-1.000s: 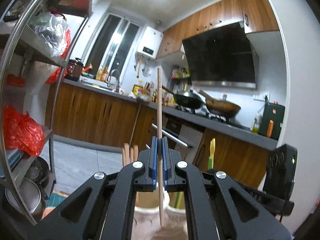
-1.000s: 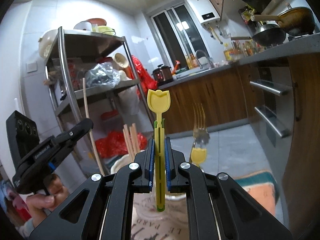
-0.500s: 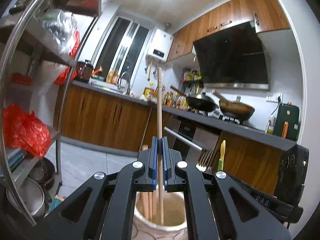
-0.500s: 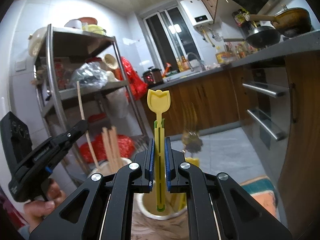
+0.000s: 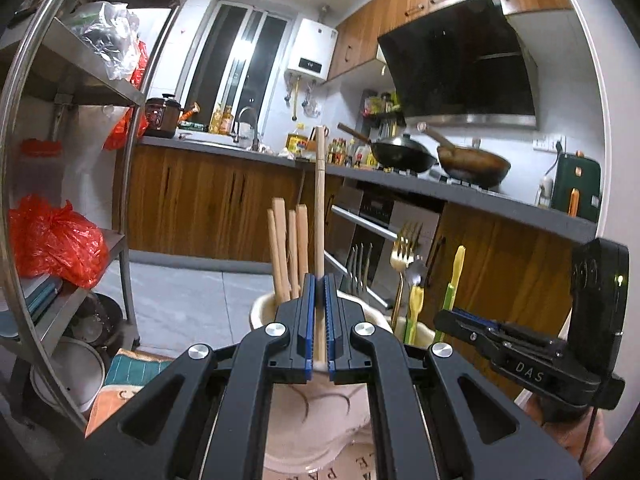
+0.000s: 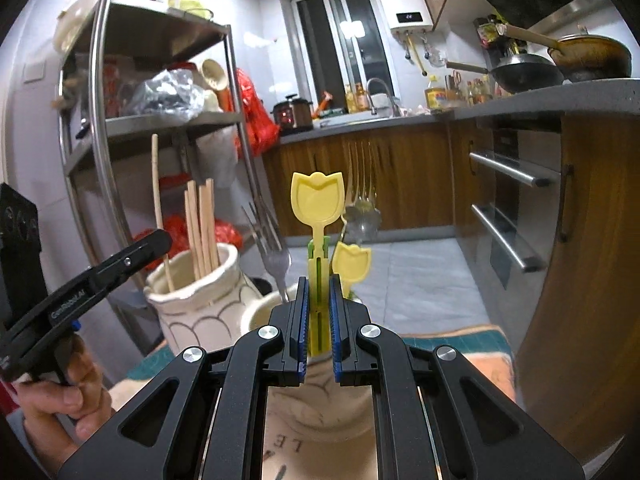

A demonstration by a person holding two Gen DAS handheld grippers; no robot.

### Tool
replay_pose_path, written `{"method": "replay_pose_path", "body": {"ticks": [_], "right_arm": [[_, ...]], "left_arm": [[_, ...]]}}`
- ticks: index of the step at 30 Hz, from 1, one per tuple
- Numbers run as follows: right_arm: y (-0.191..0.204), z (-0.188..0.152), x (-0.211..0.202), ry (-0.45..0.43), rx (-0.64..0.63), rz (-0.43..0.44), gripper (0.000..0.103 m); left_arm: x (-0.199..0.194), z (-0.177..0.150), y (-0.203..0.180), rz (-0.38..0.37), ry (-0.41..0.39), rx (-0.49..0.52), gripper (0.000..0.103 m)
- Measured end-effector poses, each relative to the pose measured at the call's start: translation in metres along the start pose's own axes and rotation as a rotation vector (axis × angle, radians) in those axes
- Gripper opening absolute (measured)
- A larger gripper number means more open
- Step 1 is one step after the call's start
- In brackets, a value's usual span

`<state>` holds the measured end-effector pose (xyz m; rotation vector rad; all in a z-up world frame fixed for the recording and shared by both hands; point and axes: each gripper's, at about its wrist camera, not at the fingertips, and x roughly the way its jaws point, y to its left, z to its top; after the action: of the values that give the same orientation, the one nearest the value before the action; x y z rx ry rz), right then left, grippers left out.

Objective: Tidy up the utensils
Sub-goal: 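Release the chopstick into the holder with the left tool while the right tool releases the yellow spoon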

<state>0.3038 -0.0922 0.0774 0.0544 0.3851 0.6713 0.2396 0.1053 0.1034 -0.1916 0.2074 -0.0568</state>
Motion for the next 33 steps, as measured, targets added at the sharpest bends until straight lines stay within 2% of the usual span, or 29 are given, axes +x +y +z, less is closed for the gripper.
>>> {"method": "replay_pose_path", "body": {"ticks": [6,20,30,31,33], "right_arm": [[0.001,-0.002,0.005,0.048,0.003,0.000,0.010],[0.003,-0.003,0.012,0.066,0.002,-0.014,0.011],[0.002,-0.001,0.004,0.039,-0.003,-0.016,0.023],[0.002,-0.001,0.003,0.035,-0.003,-0.016,0.023],[0.003,0.000,-0.001,0.026,-0.003,-0.013,0.024]], "left_arm": [[0.003,-0.003,-0.007,0.016,0.033,0.022,0.004],[0.009,-0.004,-0.008,0.026,0.058,0.042,0.004],[0.003,-0.005,-0.007,0.031,0.053,0.062,0.007],[0.002,-0.005,-0.008,0.031,0.053,0.064,0.008],[-0.001,-0.005,-0.008,0.034,0.045,0.067,0.026]]}}
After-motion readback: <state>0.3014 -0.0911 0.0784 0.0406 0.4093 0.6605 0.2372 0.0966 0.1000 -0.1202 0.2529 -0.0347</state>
